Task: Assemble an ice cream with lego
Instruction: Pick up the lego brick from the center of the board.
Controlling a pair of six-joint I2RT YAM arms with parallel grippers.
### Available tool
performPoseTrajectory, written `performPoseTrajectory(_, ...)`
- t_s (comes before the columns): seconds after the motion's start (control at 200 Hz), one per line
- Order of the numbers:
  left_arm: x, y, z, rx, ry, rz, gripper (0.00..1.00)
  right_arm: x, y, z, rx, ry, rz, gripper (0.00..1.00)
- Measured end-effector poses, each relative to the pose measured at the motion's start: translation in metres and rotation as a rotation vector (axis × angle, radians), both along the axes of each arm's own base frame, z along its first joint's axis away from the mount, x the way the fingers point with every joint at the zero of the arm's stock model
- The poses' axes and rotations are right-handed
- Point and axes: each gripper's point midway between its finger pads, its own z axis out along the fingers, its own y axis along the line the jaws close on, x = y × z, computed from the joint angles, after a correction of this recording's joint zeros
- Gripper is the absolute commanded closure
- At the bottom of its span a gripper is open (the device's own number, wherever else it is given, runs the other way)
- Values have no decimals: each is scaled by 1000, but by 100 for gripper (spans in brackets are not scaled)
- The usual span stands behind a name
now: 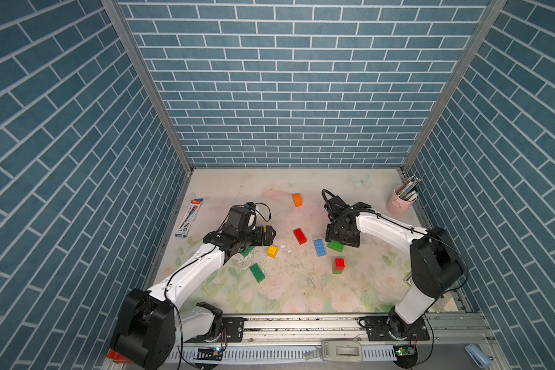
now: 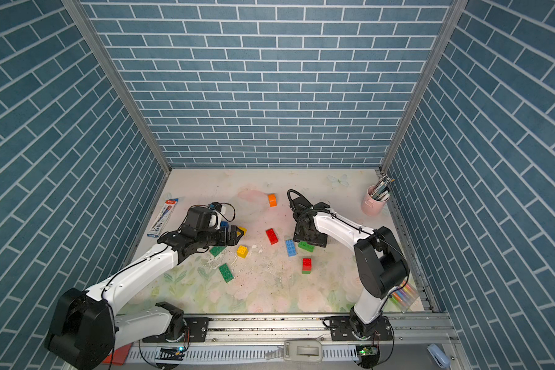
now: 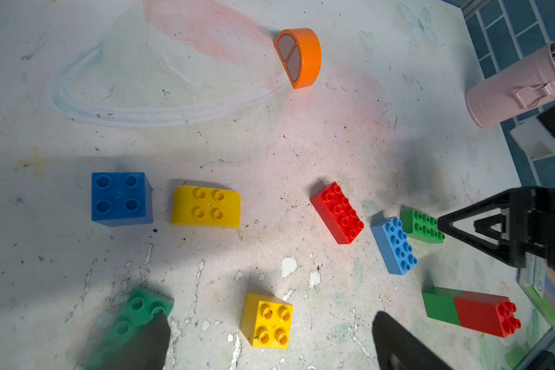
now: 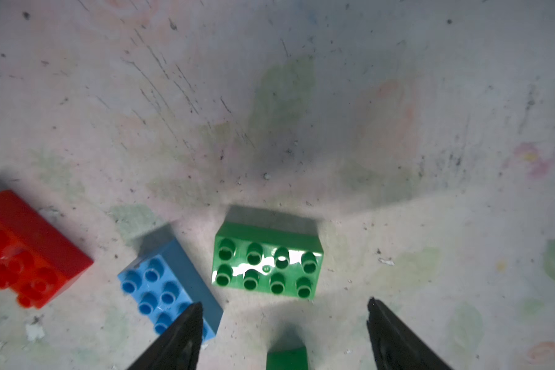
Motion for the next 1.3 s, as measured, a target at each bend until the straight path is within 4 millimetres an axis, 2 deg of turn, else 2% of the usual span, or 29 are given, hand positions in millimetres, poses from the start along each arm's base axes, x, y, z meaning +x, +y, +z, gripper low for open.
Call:
performPoseTrajectory(0.12, 0, 0, -2, 2, 6, -2, 0, 5, 4, -15, -4, 14, -4, 18)
performPoseTrajectory(0.335, 0, 0, -2, 2, 5, -3, 1, 12, 7, -20, 22, -6, -22, 21)
performPoseTrajectory(0.51, 0, 0, -2, 2, 5, -3, 1, 6, 3, -31, 38, 13, -51, 23)
performPoseTrajectory(0.66, 0, 0, -2, 5, 3, -2, 1, 5, 4, -35, 49, 15, -62, 29)
performPoseTrajectory(0.82, 0, 1, -1, 7, -1, -1, 0, 7, 4, -35, 55, 7, -77, 40)
performPoseTrajectory(0.985, 0, 1, -1, 9, -1, 1, 0, 6, 1, -34, 45, 3, -80, 46)
performPoseTrajectory(1.11, 0, 1, 0, 8, -3, 1, 0, 3, -2, -20, 45, -11, -70, 48)
performPoseTrajectory(1.3, 0, -1, 1, -1, -4, -6, 1, -7, -9, 35, 95, -91, -19, 49)
